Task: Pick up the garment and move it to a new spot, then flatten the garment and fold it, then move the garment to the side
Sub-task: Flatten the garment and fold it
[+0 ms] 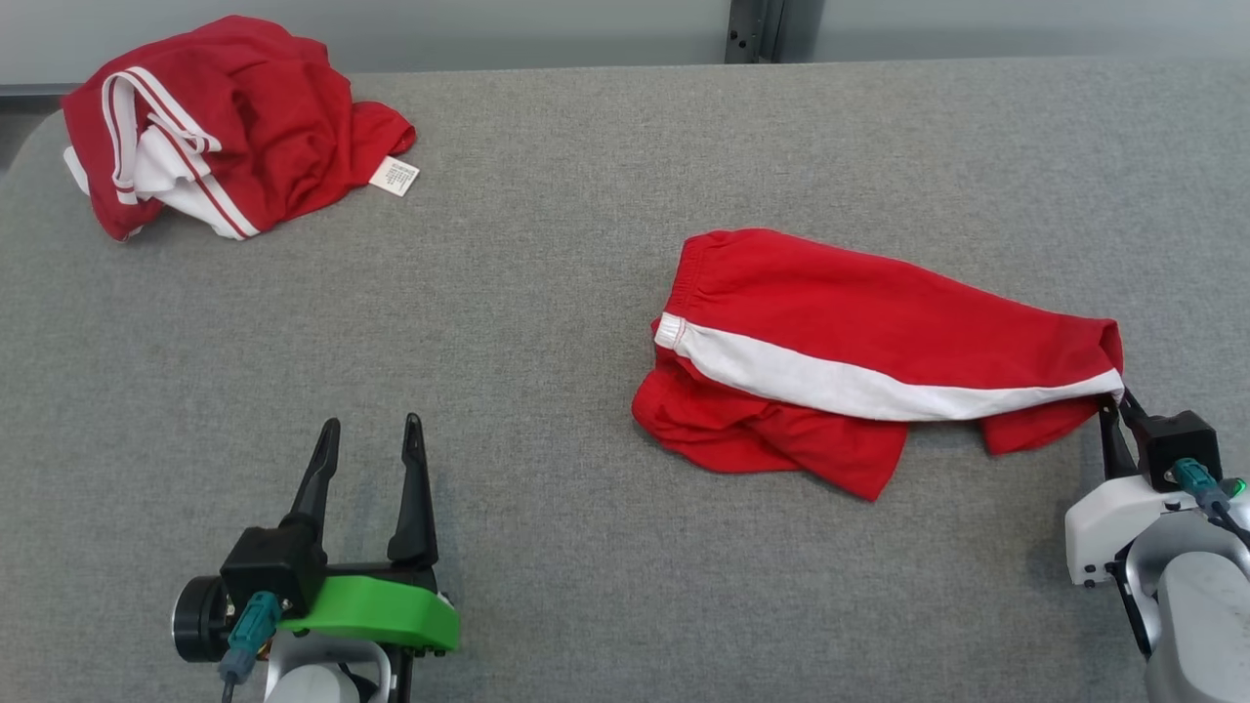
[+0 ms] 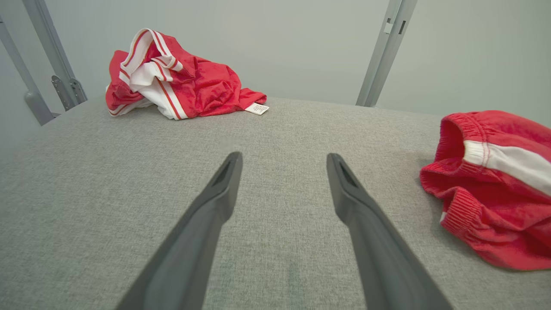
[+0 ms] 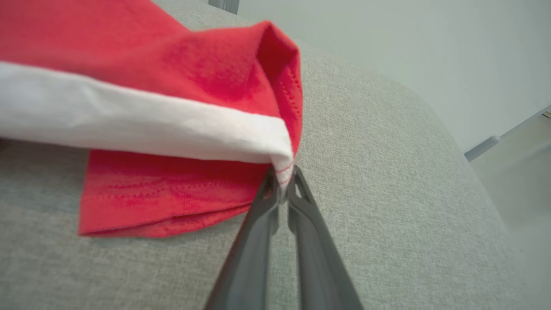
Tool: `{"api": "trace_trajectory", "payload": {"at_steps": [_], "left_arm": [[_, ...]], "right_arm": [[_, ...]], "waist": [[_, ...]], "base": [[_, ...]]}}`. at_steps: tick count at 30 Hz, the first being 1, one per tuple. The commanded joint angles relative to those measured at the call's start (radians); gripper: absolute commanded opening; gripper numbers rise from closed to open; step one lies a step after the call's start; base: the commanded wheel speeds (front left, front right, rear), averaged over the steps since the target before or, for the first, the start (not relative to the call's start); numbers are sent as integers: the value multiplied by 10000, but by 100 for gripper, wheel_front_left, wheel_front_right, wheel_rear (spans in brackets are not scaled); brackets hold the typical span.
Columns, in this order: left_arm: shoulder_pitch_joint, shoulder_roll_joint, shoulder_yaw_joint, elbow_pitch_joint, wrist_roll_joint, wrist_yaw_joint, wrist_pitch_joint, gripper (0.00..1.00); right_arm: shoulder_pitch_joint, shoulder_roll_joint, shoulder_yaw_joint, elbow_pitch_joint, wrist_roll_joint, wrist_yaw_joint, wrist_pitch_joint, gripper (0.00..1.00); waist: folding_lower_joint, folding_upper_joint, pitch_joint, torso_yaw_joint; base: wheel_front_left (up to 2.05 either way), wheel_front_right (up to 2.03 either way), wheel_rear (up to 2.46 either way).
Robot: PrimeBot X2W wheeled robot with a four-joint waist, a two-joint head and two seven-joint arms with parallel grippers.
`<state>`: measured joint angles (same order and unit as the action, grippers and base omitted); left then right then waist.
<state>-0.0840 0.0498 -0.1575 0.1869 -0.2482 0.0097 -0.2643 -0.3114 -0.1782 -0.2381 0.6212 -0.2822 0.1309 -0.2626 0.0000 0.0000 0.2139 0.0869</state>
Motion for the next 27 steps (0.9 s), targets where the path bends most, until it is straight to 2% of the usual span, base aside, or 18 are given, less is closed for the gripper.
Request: {"api": "trace_trajectory", "payload": {"at_steps": [1, 8, 15, 23, 27], "left_arm": [[-160, 12, 3, 27, 2, -2, -2, 100], [-108, 12, 30, 77, -57, 74, -2, 100], [172, 11, 52, 74, -90, 65, -2, 100], [400, 14, 30, 40, -113, 40, -2, 100], [506, 14, 43, -13, -102, 66, -2, 100]], "right_arm": [[-47, -4, -104, 59, -136, -3, -33, 100], [234, 146, -735, -12, -274, -3, -35, 100], [811, 367, -1271, -720, -87, -3, -33, 100], [1401, 754, -1300, -1827, 553, -3, -35, 100], [1609, 962, -704, -2679, 968, -1, -35, 100]], "waist": [[0, 0, -6, 19], [0, 0, -170, 25], [0, 0, -499, -130], [0, 0, -883, -384], [0, 0, -1101, -502]], "base": [[0, 0, 0], [0, 0, 0], [0, 0, 0], [0, 0, 0], [0, 0, 0]]}}
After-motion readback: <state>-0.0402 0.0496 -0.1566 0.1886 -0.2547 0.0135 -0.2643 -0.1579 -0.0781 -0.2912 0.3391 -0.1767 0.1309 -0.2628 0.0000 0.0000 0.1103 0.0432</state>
